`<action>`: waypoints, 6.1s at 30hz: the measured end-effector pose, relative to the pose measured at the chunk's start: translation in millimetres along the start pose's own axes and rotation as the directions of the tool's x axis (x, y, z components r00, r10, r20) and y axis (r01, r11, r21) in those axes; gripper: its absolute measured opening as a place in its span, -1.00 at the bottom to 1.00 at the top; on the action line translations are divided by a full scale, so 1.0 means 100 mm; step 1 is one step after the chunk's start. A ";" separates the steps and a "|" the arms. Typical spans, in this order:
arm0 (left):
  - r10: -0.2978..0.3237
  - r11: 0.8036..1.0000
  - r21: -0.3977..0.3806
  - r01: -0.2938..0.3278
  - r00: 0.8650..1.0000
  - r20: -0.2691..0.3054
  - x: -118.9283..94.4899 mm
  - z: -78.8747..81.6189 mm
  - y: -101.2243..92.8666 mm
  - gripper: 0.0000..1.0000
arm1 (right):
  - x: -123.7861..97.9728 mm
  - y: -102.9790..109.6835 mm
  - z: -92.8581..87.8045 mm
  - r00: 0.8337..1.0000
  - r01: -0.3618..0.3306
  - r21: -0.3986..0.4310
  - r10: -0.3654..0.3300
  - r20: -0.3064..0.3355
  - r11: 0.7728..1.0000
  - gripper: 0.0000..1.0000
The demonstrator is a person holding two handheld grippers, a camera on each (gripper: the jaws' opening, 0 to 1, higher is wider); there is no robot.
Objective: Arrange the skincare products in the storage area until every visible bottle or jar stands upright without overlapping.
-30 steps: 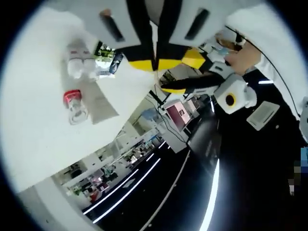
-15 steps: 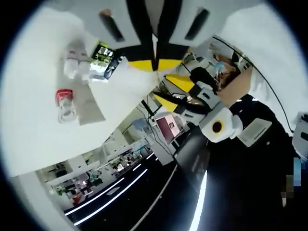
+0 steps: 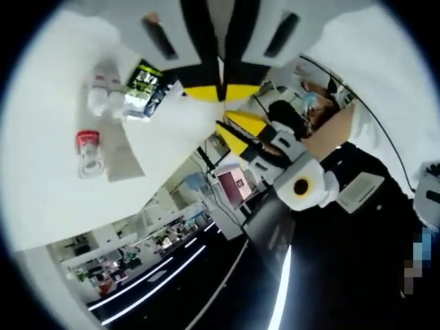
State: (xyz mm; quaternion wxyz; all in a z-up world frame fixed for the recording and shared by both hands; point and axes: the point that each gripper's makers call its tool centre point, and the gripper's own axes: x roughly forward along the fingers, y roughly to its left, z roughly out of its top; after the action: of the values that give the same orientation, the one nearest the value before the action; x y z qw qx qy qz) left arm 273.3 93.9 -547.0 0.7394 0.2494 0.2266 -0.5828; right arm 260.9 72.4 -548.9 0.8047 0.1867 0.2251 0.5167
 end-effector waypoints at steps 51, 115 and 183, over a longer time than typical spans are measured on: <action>0.515 0.386 -0.881 0.274 0.728 0.452 -0.67 -0.56 0.34 -1.00 | 0.82 -0.10 0.50 0.994 0.056 -0.003 -0.056 0.098 0.998 -0.96; 0.510 0.009 -0.991 -0.130 0.853 -0.107 0.27 -2.54 1.22 -1.00 | 2.24 -1.69 -0.71 0.803 0.386 -0.499 -0.549 -0.232 0.776 -0.98; 0.473 0.705 -0.505 -0.498 0.861 -0.189 0.45 -2.37 1.39 -0.62 | 2.30 -1.77 -0.80 0.777 0.313 -0.580 -0.554 -0.299 0.752 -0.93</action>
State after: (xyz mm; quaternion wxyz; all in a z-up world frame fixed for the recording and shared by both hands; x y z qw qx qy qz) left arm 408.0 238.0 -743.9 0.9004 0.0957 0.3236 -0.2744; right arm 432.2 218.6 -748.6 0.8488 -0.2130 0.3029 0.3775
